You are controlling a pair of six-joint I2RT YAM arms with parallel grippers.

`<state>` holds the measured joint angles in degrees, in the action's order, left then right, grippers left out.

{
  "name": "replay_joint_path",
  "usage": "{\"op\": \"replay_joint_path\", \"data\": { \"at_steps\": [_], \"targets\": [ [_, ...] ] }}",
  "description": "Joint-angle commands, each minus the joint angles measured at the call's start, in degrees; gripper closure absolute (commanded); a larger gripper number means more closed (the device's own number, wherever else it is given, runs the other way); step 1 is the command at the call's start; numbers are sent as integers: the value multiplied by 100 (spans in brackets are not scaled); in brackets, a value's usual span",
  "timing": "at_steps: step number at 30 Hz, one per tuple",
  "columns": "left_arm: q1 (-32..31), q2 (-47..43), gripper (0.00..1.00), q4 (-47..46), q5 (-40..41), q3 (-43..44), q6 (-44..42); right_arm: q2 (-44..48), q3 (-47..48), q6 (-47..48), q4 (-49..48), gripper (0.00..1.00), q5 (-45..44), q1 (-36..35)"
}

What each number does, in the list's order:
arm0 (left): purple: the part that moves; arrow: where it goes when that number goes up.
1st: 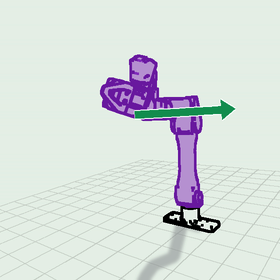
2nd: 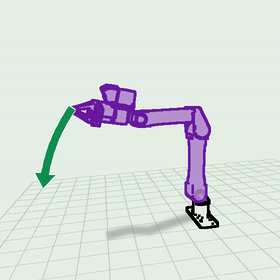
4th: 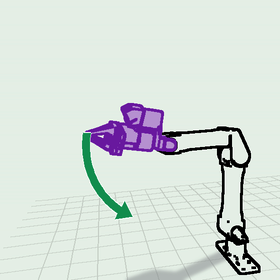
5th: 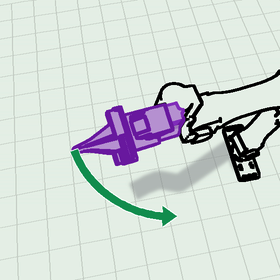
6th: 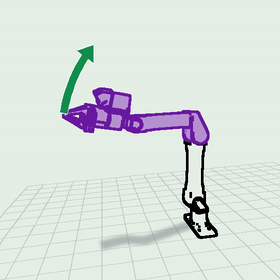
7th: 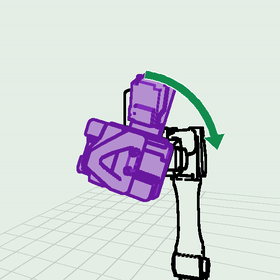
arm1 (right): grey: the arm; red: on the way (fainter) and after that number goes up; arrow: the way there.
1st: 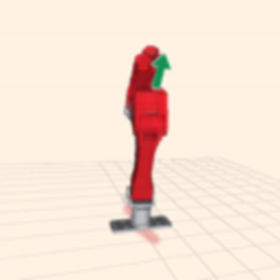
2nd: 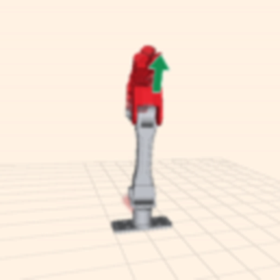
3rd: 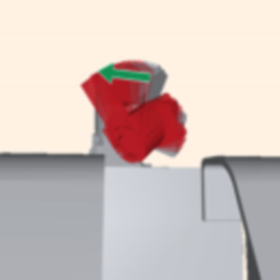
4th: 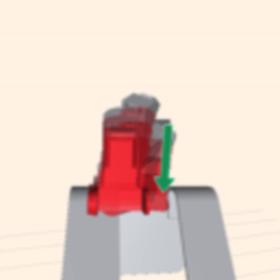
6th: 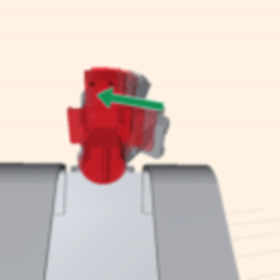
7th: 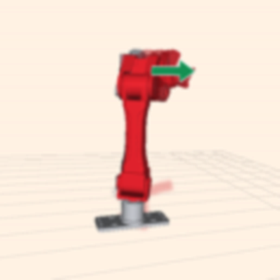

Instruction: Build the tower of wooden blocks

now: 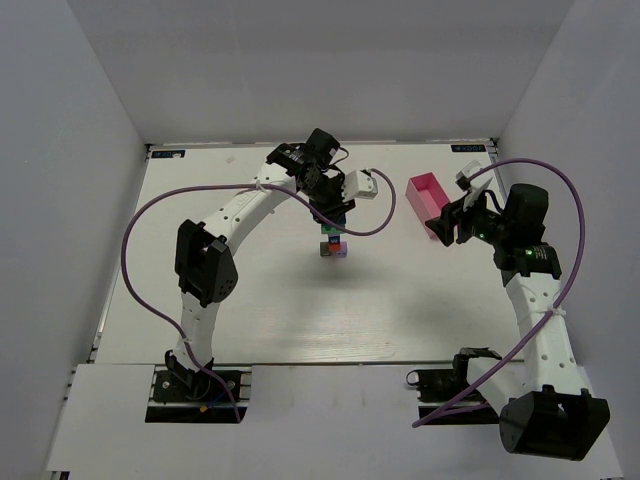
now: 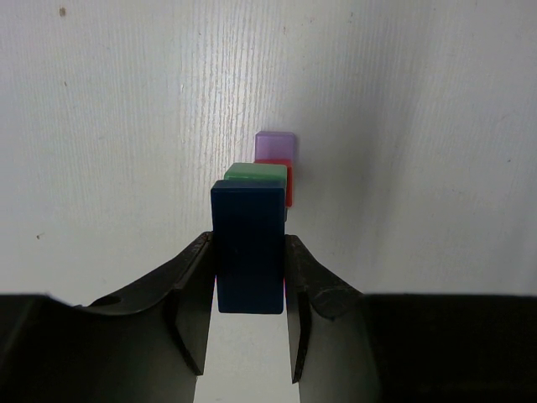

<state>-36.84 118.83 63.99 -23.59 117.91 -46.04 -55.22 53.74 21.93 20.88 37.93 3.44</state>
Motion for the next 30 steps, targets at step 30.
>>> {"op": "replay_joint_path", "data": {
  "at_steps": [30],
  "targets": [
    [37, -219, 80, -123, -154, -75, 16, 38, -12, 65, -41, 38, 188, 95]
  ]
}}
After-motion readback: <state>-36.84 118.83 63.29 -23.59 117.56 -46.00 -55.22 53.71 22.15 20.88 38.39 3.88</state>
